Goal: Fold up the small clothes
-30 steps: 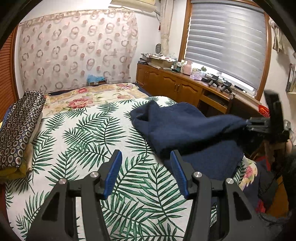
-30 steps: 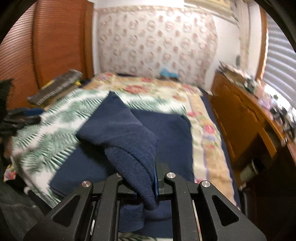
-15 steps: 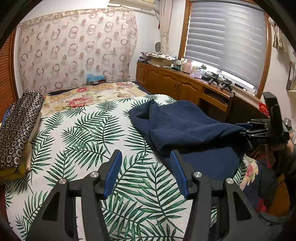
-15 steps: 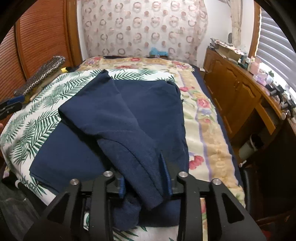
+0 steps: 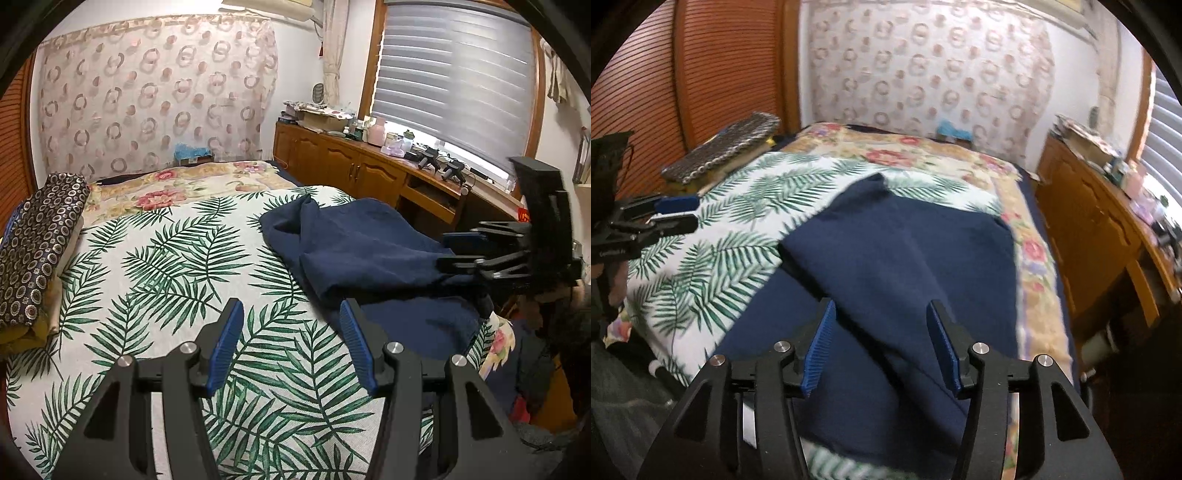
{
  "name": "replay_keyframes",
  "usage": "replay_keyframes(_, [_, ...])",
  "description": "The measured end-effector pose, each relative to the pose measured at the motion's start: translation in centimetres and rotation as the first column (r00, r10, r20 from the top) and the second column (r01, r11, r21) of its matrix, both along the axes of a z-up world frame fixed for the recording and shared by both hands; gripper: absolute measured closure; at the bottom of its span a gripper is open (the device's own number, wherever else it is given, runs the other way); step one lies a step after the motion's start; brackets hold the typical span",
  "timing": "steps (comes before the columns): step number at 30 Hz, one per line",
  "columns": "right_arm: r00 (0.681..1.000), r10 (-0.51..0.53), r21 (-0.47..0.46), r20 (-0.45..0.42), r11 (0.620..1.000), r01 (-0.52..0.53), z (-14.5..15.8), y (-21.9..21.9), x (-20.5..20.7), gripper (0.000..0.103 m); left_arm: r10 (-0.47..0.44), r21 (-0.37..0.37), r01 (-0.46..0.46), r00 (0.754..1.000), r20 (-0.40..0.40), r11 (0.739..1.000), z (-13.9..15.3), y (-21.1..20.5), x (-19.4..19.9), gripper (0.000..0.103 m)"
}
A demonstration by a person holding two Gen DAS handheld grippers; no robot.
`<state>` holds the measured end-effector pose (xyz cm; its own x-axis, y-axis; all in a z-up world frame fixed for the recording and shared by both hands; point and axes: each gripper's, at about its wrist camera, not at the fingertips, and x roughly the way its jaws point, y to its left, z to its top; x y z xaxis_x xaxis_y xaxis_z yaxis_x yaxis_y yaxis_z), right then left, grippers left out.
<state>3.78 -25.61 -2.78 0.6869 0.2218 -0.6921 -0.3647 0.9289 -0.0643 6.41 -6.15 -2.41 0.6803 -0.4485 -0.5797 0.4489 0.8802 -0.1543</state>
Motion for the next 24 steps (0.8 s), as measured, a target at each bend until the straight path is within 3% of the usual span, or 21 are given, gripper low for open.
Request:
replay_keyframes(11, [0.980,0.152,-0.021,-0.125,0.988,-0.156,-4.2,6.3,5.7,0.051,-0.005,-0.003,0.005,1.000,-0.013,1.000,-0.6,-0.1,-0.1,0.050])
replay_keyframes(18, [0.972,0.160,-0.066,-0.171,0.983,-0.174,-6.0,6.7,6.9,0.051,-0.008,-0.005,0.007,1.000,-0.018,1.000,-0.8,-0.1,-0.2,0.050])
replay_keyframes(20, [0.975,0.155,-0.068,-0.157,0.984,-0.167,-6.0,6.3,7.1,0.061,-0.009,-0.005,0.009,1.000,-0.019,1.000,-0.8,-0.2,-0.2,0.050])
replay_keyframes(22, [0.978,0.153,-0.055,-0.140,0.985,-0.162,-5.7,5.8,7.1,0.089,-0.010,-0.004,0.010,1.000,-0.019,1.000,-0.9,-0.2,-0.3,0.050])
replay_keyframes(24, [0.981,0.146,-0.011,-0.127,0.989,-0.149,-5.1,5.0,7.3,0.095,-0.010,-0.004,0.010,1.000,-0.019,1.000,-0.9,-0.2,-0.2,0.050])
